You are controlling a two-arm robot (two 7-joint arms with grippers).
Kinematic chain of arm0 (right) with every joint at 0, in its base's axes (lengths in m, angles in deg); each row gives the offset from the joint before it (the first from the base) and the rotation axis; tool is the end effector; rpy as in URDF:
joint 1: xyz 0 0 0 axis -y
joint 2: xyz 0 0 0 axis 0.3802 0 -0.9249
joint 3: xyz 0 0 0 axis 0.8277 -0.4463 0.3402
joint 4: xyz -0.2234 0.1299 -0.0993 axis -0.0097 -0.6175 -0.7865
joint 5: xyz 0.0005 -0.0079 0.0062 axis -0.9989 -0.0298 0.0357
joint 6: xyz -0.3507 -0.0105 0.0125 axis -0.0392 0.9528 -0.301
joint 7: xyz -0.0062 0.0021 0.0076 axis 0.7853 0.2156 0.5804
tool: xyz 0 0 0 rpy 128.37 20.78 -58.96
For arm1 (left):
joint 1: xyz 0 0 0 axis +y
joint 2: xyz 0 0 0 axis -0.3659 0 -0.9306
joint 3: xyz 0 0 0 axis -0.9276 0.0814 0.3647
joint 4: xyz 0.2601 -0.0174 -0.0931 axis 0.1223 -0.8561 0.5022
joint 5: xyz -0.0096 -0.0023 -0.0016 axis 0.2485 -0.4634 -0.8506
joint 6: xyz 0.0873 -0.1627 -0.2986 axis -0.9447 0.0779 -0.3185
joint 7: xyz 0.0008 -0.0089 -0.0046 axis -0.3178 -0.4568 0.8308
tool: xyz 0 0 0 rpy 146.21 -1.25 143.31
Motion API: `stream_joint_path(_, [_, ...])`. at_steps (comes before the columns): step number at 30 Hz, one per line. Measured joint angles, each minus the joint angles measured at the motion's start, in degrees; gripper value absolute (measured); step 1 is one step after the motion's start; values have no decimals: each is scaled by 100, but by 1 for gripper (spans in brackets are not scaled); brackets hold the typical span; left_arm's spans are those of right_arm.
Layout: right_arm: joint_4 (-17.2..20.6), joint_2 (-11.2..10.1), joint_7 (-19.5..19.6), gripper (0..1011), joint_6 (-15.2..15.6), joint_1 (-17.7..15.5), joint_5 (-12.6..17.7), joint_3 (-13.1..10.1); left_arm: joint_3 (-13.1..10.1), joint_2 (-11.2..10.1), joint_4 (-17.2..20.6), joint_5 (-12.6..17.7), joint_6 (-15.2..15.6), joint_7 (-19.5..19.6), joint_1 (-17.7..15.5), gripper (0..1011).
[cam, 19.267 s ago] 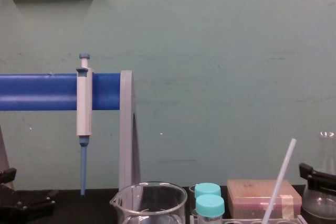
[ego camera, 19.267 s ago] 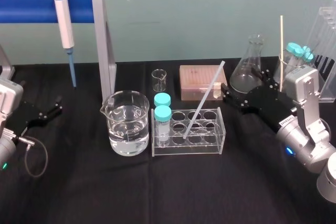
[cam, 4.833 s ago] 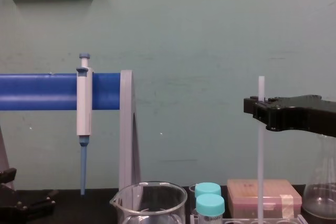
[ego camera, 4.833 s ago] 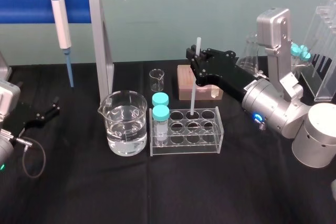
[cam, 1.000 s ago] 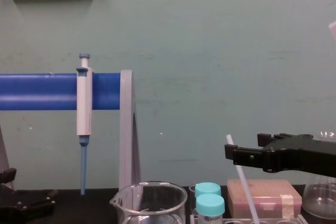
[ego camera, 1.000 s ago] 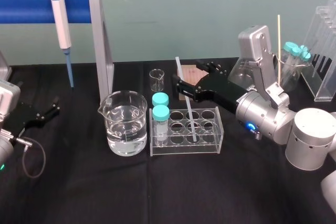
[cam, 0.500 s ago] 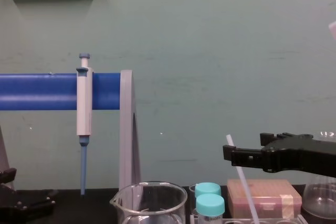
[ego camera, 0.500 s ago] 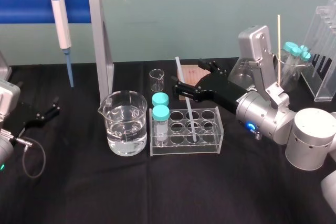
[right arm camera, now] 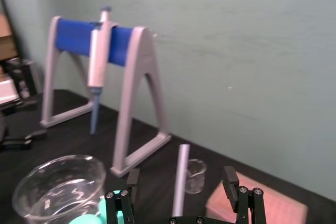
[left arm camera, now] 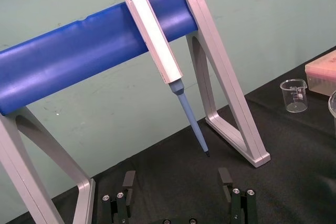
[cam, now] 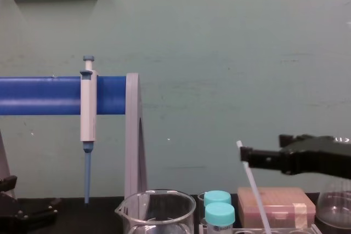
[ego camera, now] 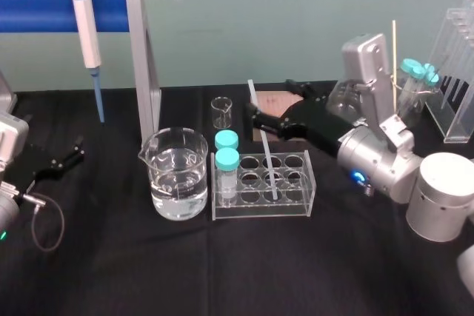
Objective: Pick up the stirring rod with one hand, then place it down.
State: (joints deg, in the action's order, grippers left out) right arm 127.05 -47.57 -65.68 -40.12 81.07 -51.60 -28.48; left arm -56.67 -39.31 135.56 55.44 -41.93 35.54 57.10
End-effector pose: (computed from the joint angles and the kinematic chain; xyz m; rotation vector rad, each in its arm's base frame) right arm 0.4148 0.0037 -0.2181 -0.1231 -0.0328 -0.9737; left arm 0.3959 0.0639 -0.2996 0.3045 -0.2849 1.2479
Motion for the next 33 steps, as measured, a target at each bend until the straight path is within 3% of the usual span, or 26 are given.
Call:
stream_joint_path(8, [496,-7,510,1003,-2,-437,-73,-449,0,0,0,0,0,0,0,1000])
stream_joint_path(16, [919,22,805,1003,336,-966,-110,-868,0,0,0,0,0,0,0,1000])
stream_joint_path(23, [989,63,914,1003,596,-1186,-211,-1013,0,0,0,0,0,0,0,1000])
stream_joint_path(33, [973,93,916,1003,652,-1222,-281,-1055,0,0,0,0,0,0,0,1000])
